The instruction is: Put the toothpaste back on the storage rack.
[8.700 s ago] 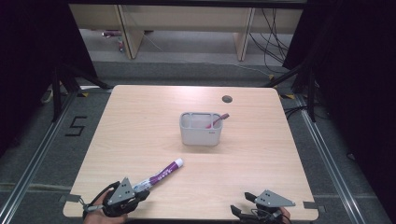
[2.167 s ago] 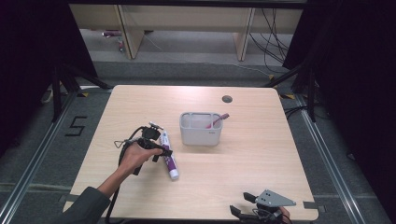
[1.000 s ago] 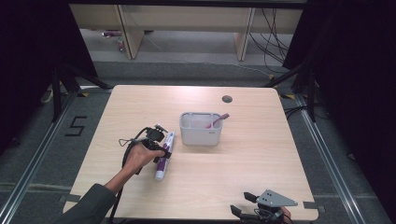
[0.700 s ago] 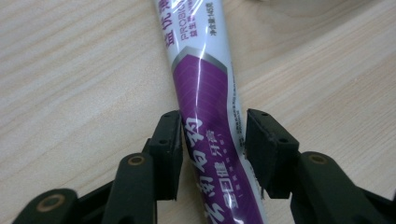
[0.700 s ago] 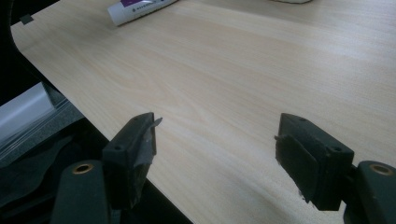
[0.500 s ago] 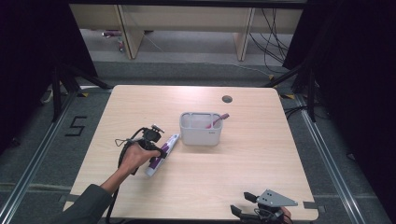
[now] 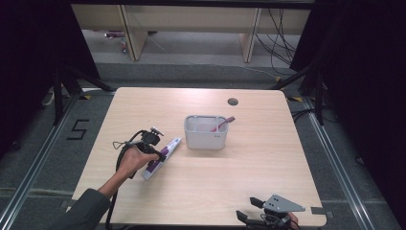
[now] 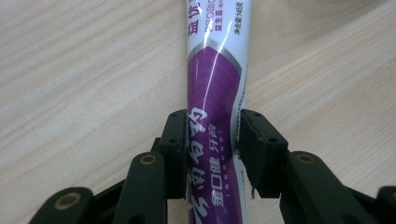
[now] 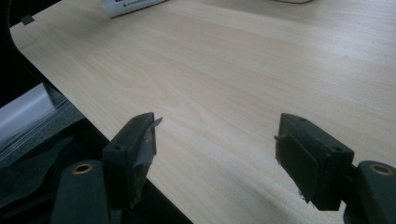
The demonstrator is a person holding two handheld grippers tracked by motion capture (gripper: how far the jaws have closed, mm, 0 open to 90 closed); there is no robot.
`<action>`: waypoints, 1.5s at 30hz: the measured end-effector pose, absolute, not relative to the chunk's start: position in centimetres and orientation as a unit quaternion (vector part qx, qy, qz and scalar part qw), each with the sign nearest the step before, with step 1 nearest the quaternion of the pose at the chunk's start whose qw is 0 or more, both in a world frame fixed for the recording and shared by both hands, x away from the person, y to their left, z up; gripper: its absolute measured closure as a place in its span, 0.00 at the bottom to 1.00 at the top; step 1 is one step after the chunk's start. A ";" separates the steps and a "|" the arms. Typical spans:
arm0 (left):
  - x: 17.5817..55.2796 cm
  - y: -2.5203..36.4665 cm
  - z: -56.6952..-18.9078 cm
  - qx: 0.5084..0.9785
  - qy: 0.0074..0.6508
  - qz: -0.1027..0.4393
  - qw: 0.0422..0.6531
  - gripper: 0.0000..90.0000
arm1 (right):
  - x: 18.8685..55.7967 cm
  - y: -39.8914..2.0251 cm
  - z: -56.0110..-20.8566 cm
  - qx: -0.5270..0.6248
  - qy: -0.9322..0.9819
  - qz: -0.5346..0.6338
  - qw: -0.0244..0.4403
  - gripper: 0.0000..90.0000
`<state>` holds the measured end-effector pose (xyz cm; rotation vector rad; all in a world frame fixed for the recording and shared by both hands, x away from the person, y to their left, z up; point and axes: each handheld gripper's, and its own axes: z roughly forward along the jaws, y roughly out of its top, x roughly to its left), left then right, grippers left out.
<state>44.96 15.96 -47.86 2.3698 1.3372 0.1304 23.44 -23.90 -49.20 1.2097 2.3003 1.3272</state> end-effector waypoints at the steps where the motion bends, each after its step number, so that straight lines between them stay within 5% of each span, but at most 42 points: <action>1: 44.9 16.1 -47.8 0.851 0.481 0.047 0.205 0.70 | 23.4 -23.9 -49.2 0.413 0.783 0.452 0.111 0.33; 10: 45.3 16.8 -47.8 0.867 0.461 0.034 0.186 0.73 | 23.5 -23.9 -49.3 0.409 0.782 0.457 0.110 0.33; 15: 45.3 15.8 -48.4 0.881 0.444 0.032 0.162 0.82 | 23.4 -23.8 -49.2 0.417 0.778 0.459 0.103 0.33; 45: 46.5 14.7 -48.0 0.911 0.402 0.024 0.090 0.84 | 23.5 -23.9 -49.2 0.405 0.786 0.453 0.115 0.33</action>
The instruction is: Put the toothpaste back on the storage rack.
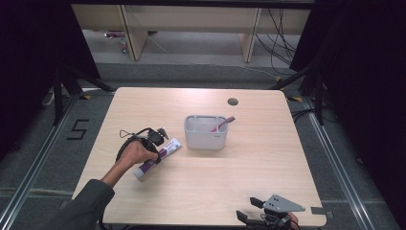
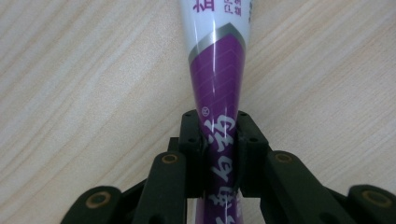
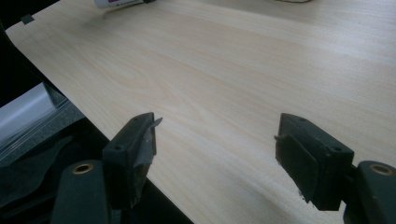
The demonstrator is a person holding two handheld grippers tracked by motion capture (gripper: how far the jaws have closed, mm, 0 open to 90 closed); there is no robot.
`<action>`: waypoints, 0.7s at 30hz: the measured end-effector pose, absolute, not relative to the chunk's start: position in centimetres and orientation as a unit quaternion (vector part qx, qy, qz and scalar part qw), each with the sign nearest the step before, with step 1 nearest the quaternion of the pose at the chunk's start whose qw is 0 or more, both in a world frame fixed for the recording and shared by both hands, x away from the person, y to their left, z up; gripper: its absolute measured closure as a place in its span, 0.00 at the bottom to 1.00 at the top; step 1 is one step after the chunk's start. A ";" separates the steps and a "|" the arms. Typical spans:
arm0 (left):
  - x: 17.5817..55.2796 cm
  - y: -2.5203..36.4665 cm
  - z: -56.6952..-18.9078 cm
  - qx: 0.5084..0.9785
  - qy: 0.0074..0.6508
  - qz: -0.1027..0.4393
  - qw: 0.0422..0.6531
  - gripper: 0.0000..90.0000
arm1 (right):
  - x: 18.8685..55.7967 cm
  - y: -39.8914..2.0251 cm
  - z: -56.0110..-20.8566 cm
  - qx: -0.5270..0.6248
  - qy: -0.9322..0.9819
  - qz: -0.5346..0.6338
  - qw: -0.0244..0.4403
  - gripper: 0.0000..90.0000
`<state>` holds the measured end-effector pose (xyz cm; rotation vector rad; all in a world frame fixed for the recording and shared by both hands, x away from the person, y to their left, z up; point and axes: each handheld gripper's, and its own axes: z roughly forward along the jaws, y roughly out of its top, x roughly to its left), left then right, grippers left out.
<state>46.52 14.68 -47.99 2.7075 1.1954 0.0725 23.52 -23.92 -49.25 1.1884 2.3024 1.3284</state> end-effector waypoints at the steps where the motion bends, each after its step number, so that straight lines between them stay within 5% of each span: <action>1: 46.6 14.7 -48.0 0.911 0.404 0.020 0.087 0.84 | 23.5 -23.9 -49.2 0.408 0.785 0.452 0.113 0.33; 21: 47.2 14.1 -48.0 0.919 0.390 0.011 0.057 0.84 | 23.3 -23.8 -49.2 0.417 0.782 0.451 0.105 0.33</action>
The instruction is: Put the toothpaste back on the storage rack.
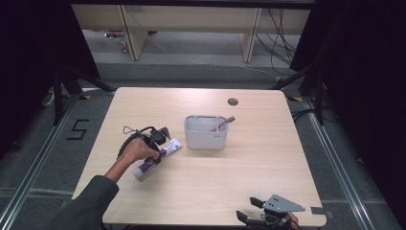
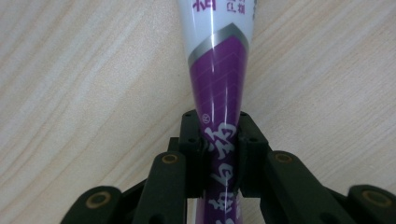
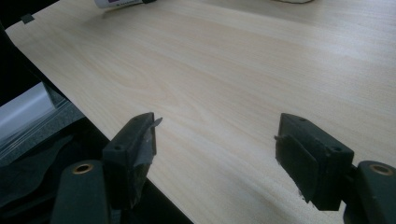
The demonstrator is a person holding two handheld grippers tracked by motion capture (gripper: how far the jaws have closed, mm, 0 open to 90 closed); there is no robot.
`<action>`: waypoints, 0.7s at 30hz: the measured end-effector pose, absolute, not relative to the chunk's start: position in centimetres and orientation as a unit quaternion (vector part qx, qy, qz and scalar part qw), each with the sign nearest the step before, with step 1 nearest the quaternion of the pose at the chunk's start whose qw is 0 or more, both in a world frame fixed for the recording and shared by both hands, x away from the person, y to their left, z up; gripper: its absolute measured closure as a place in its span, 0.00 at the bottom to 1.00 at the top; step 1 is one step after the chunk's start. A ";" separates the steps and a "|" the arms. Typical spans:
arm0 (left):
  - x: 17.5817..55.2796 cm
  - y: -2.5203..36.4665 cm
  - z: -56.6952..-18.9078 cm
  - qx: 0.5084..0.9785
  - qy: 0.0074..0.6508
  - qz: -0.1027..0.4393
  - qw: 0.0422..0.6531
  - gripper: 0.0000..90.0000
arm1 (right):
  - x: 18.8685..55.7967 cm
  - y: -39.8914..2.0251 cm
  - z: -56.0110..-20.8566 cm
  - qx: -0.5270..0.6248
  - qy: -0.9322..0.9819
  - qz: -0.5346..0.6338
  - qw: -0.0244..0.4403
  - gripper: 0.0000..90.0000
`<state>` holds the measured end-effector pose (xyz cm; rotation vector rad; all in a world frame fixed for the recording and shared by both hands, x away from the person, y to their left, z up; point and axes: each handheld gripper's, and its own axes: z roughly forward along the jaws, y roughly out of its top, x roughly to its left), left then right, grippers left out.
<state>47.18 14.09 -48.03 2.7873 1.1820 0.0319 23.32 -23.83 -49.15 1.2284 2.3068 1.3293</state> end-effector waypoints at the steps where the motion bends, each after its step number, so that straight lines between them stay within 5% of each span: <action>1: 47.2 14.1 -48.0 0.920 0.387 0.010 0.056 0.84 | 23.3 -23.8 -49.2 0.417 0.782 0.451 0.104 0.33; 12: 47.1 15.6 -47.8 0.918 0.389 0.022 0.077 0.85 | 23.6 -24.1 -49.2 0.412 0.783 0.452 0.111 0.33; 21: 47.2 17.1 -45.7 0.898 0.411 0.029 0.157 0.85 | 23.6 -24.0 -49.3 0.412 0.781 0.457 0.106 0.33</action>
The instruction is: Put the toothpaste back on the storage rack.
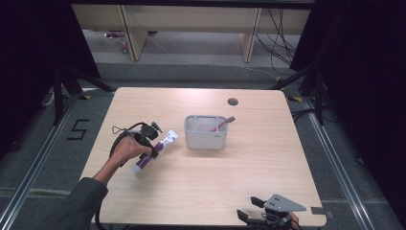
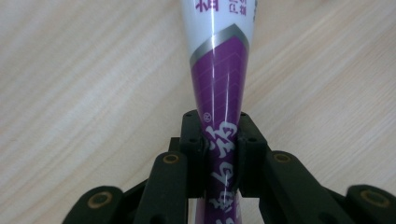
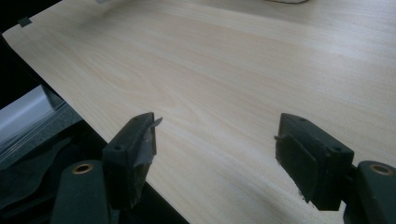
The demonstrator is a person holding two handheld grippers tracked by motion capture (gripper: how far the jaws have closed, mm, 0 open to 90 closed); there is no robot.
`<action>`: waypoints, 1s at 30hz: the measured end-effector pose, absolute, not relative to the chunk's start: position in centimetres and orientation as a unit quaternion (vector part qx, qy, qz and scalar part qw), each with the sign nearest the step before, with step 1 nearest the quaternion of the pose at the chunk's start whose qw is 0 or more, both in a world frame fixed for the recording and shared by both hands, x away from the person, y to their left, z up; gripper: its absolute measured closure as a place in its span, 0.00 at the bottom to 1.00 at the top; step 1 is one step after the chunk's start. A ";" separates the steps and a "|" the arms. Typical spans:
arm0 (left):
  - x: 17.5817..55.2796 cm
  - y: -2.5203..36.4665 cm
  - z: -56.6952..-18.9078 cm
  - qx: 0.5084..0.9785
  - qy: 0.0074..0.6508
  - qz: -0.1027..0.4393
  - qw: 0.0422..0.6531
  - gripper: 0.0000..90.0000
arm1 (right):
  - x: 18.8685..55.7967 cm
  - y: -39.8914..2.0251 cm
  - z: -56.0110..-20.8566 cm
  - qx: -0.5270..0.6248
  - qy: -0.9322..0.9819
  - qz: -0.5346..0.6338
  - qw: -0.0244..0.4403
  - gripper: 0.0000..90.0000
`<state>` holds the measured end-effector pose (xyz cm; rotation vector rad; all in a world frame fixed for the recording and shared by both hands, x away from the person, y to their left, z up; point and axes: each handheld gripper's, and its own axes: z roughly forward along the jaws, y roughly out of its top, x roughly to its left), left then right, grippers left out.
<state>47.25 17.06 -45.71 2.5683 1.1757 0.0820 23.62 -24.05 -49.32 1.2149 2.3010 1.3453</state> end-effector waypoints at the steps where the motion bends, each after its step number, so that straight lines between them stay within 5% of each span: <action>1: 47.3 17.3 -45.4 0.896 0.409 0.033 0.169 0.85 | 23.6 -24.1 -49.3 0.412 0.782 0.454 0.106 0.33; 17: 46.8 20.0 -40.2 0.830 0.430 0.068 0.350 0.85 | 23.7 -24.1 -49.3 0.413 0.782 0.455 0.108 0.33; 30: 46.6 18.1 -38.0 0.808 0.426 0.088 0.397 0.85 | 23.6 -24.2 -49.2 0.415 0.781 0.452 0.113 0.33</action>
